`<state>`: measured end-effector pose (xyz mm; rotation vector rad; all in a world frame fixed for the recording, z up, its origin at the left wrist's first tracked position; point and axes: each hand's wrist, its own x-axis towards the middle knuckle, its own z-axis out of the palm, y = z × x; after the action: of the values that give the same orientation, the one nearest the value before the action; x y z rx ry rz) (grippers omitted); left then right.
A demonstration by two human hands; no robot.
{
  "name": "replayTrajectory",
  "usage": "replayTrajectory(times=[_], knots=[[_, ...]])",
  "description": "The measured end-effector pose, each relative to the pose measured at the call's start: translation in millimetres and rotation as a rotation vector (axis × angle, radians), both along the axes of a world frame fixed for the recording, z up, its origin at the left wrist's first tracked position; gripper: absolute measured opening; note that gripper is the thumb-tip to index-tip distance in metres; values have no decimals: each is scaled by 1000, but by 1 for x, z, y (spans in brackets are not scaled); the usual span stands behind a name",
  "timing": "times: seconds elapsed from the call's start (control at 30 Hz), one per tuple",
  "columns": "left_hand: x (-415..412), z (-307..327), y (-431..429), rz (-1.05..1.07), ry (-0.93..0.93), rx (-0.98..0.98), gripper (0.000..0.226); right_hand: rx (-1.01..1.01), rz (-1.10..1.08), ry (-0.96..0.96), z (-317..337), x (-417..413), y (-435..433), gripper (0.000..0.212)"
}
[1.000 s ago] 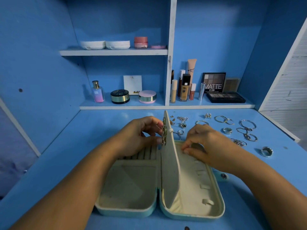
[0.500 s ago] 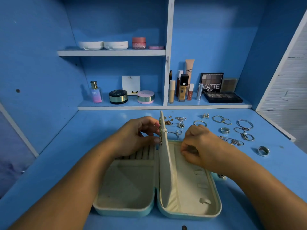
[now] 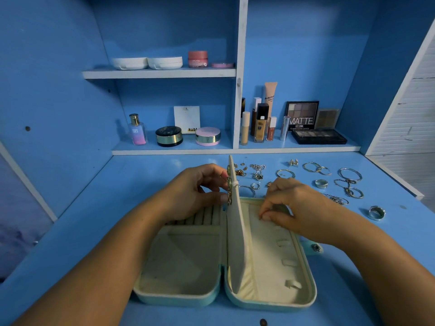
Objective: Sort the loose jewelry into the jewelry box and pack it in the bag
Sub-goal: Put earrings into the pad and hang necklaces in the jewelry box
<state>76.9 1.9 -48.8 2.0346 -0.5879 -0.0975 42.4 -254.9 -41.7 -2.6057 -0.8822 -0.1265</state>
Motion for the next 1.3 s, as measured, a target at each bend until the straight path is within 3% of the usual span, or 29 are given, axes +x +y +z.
replayTrajectory(times=[0.13, 0.9, 1.13, 1.3], knots=[[0, 0, 0, -3, 0, -12, 26, 23, -73, -10, 0, 0, 0, 10], [-1, 1, 0, 16, -6, 23, 26, -87, -26, -129, -3, -9, 21, 10], [-6, 5, -1, 12, -8, 12, 27, 344, -152, -61, -2, -12, 41, 13], [-7, 8, -1, -1, -5, 24, 29, 418, -221, 85, -5, -7, 53, 10]])
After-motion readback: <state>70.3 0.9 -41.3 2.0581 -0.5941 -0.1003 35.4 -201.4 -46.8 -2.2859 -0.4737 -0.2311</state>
